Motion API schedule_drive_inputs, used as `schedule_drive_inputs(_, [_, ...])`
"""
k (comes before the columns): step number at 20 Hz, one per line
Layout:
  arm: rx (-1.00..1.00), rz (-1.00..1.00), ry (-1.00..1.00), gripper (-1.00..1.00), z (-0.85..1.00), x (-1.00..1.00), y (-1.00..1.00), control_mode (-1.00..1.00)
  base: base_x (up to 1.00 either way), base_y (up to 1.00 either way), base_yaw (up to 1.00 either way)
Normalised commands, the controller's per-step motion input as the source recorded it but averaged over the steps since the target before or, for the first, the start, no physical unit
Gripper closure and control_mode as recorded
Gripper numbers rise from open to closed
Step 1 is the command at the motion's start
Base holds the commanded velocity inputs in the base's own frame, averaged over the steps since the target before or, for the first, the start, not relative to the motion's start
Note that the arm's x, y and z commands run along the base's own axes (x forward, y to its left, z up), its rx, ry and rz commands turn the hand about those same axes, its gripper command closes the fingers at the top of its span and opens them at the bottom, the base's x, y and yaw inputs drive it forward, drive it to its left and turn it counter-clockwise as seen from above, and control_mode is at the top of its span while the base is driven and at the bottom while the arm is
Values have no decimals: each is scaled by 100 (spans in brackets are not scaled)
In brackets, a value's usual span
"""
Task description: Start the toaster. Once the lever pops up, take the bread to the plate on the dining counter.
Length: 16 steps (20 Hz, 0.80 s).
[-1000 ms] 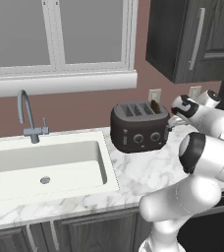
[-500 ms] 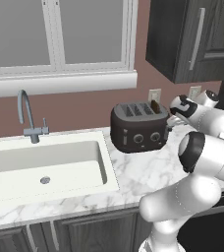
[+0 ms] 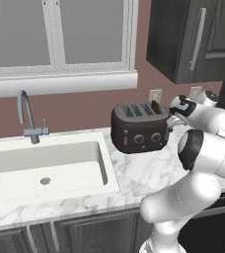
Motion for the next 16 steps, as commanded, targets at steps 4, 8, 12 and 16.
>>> schedule_drive_inputs(4, [0, 0, 0, -100, -15, 0, 0, -100, 0, 0, 0])
schedule_drive_inputs(8, [0, 0, 0, -100, -13, 0, 0, -100, 0, 0, 0])
schedule_drive_inputs(12, [0, 0, 0, -100, -12, 0, 0, -100, 0, 0, 0])
schedule_drive_inputs(16, [0, 0, 0, -100, -18, 0, 0, -100, 0, 0, 0])
